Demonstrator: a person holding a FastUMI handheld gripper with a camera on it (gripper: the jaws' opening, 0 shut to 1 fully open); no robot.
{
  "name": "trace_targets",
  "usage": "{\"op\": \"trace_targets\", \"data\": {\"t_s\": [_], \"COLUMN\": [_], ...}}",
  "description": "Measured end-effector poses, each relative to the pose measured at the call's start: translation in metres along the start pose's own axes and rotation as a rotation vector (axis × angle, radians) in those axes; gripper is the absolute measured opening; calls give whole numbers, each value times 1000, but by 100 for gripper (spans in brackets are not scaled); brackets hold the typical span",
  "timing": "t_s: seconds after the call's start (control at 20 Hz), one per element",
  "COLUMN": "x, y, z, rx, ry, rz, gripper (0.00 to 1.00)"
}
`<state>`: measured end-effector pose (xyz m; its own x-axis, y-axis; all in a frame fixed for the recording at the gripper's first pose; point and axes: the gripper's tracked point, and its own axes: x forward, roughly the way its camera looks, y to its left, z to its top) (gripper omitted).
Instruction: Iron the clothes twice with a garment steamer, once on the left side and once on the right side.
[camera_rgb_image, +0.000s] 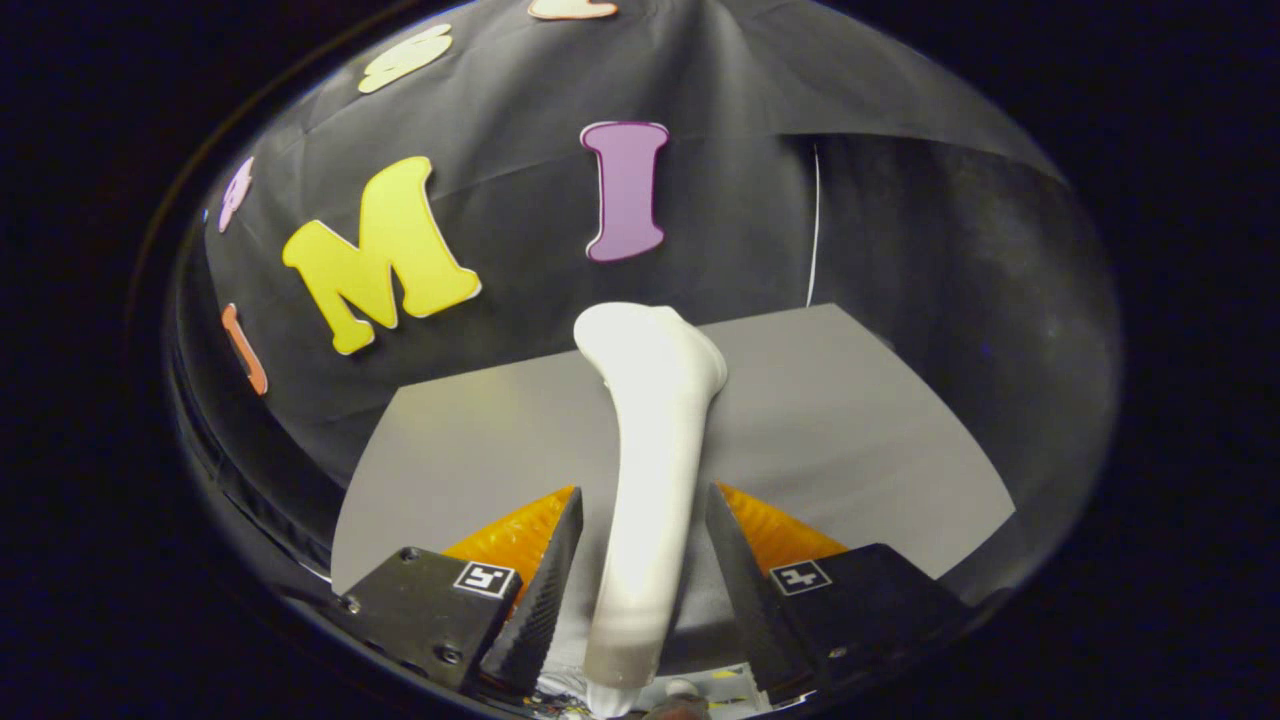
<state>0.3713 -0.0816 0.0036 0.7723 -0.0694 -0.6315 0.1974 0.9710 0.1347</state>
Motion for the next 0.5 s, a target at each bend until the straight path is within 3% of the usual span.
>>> {"op": "trace_targets", "data": {"t_s": [0.1, 0.2, 0.3, 0.5], "x": [4, 15, 19, 15], "y": [-1, 1, 0, 4], "z": [-2, -7, -6, -5], "rx": [17, 13, -4, 30], "ry": [15, 23, 17, -27], "rz": [-3, -20, -30, 3], "gripper": [75, 58, 48, 45]}}
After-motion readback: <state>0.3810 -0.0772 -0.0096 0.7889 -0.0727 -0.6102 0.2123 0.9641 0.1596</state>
